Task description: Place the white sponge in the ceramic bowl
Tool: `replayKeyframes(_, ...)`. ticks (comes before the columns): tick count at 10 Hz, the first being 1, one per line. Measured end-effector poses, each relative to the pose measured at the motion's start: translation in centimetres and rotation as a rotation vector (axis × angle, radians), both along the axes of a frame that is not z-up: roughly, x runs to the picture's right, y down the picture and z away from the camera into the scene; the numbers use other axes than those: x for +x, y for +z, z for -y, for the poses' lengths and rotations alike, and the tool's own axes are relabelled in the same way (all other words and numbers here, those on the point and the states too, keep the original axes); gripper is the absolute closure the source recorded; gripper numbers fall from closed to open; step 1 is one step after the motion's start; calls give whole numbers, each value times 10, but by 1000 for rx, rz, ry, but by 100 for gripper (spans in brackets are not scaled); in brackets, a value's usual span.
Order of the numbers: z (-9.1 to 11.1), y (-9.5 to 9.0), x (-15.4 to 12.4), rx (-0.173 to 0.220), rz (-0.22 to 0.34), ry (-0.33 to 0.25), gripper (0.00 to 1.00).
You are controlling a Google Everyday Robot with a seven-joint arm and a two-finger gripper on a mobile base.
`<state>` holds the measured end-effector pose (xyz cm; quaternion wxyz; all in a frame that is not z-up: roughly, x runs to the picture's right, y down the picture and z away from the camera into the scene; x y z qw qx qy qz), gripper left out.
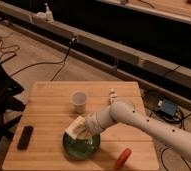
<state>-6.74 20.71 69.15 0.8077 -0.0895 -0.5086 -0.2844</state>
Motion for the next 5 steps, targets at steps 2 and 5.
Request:
replayKeyframes(2,-12,9,9,-38,-11,13,61)
replayKeyframes(5,-31,24,17,-94,-26,7,32)
